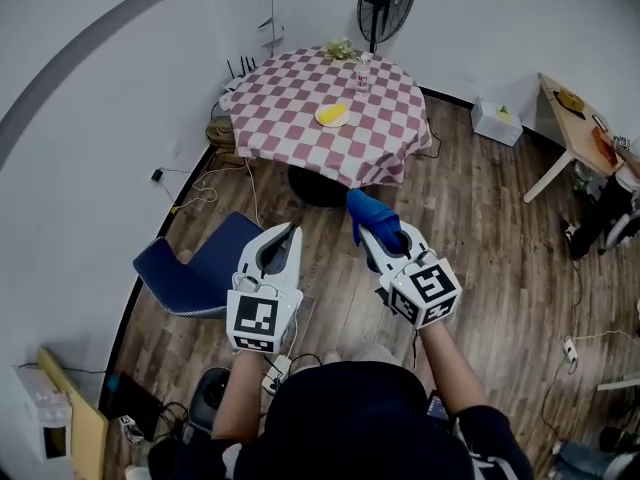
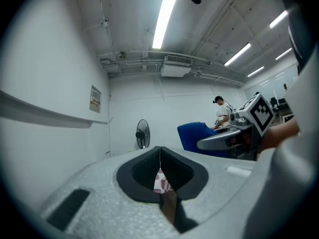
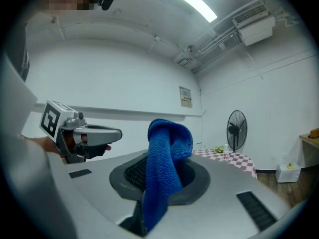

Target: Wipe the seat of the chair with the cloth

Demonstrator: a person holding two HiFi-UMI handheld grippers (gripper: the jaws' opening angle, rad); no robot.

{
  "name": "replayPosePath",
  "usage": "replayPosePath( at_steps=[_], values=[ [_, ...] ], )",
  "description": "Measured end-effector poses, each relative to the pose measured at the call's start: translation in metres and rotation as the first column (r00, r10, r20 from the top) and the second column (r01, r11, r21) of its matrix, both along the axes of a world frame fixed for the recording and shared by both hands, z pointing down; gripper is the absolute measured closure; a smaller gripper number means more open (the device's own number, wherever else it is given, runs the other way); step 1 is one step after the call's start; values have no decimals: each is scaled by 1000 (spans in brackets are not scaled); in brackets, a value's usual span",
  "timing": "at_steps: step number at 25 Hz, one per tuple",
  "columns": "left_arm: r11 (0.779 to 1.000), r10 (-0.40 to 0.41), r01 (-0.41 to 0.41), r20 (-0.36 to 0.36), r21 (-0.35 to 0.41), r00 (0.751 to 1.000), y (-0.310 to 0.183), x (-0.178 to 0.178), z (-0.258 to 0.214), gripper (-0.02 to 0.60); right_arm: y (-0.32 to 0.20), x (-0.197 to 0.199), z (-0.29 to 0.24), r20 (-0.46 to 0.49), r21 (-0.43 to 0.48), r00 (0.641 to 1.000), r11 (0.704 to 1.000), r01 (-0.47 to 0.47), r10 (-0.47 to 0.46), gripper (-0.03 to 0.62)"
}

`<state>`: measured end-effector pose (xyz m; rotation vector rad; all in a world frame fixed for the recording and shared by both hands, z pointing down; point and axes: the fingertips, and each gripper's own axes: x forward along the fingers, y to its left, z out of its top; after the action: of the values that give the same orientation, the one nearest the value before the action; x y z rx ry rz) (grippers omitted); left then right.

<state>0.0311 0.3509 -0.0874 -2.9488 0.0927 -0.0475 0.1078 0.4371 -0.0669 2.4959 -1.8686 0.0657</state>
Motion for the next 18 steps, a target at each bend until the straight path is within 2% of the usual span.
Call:
replayPosePath(
  at_steps=[4,8,12,18],
  values=[
    [996,-94,94,19,-1,995,-37,-11,13,565,-43,4,3,56,34,995,996,85,-86,539],
    [982,-190,189,41,13,981,-73,-22,23,565,-89,8,2,51,45,985,985,164,-166,539],
    [958,-286,285,54,11,957,-112,-23,30,565,-140,9,7,49,40,962,963,268,-270,539],
    [914,-406,406,76,21,911,-168,-4,33,565,-212,30,12,32,17,913,914,406,-406,539]
  ],
)
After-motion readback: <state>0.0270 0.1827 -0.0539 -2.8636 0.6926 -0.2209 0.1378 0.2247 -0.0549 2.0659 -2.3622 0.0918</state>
